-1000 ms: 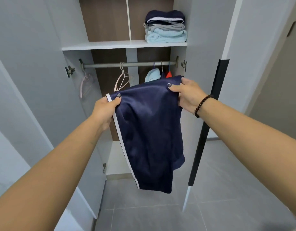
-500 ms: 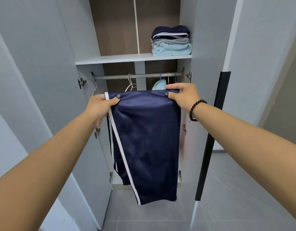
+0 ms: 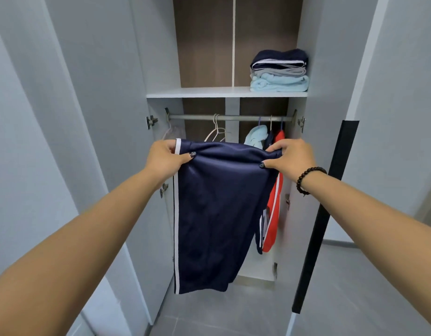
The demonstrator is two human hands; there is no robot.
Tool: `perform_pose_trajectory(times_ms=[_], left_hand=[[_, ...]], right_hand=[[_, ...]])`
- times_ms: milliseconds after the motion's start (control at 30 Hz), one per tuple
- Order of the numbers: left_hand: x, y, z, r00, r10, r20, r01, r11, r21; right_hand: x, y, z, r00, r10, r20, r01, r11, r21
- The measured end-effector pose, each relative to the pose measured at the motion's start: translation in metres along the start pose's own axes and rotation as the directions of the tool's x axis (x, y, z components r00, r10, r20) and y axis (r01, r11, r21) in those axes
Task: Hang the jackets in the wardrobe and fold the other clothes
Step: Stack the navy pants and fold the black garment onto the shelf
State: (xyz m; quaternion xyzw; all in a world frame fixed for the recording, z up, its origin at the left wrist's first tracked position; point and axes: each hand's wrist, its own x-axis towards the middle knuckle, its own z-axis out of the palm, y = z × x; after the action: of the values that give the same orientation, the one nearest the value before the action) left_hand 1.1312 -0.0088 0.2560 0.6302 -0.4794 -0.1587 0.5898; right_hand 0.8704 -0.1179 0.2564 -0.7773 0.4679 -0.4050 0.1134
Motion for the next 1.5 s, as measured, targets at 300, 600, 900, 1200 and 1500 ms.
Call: perform_pose_trajectory(times_ms=[300,600,900,1200,1500], left_hand=[[-0.054,-0.026,0.012,0.991,-0.121,0.062,0.132,0.962,-0.239],[-0.076,-0.065,-0.012,0.975,-0.22,0.04,0.22,0.917,-0.331],[-0.115,-0.147,-0.013,0.922,-0.365,0.126,0.385,0.846,-0.369],[-0.182,-0.253,-0.012,0.838,-0.425,0.341,0.536,0.758,-0.372],[-0.275,-0.375,-0.022,0.899,-0.327,0.292,0.421,0.829,-0.367]], right_hand=[[-0.023,0.014,-0.012,0.982,0.076,0.176,-0.054,0.991,-0.124],[-0.053,-0.002,0.006,0.993,0.104,0.05,-0.104,0.995,0.003],[-0.134,0.011,0.055,0.915,0.357,0.191,-0.366,0.93,0.017],[-0.218,0.07,0.144,0.873,0.443,0.205,-0.446,0.894,-0.035],[-0.307,0.123,0.238,0.867,0.399,0.299,-0.407,0.913,-0.037]])
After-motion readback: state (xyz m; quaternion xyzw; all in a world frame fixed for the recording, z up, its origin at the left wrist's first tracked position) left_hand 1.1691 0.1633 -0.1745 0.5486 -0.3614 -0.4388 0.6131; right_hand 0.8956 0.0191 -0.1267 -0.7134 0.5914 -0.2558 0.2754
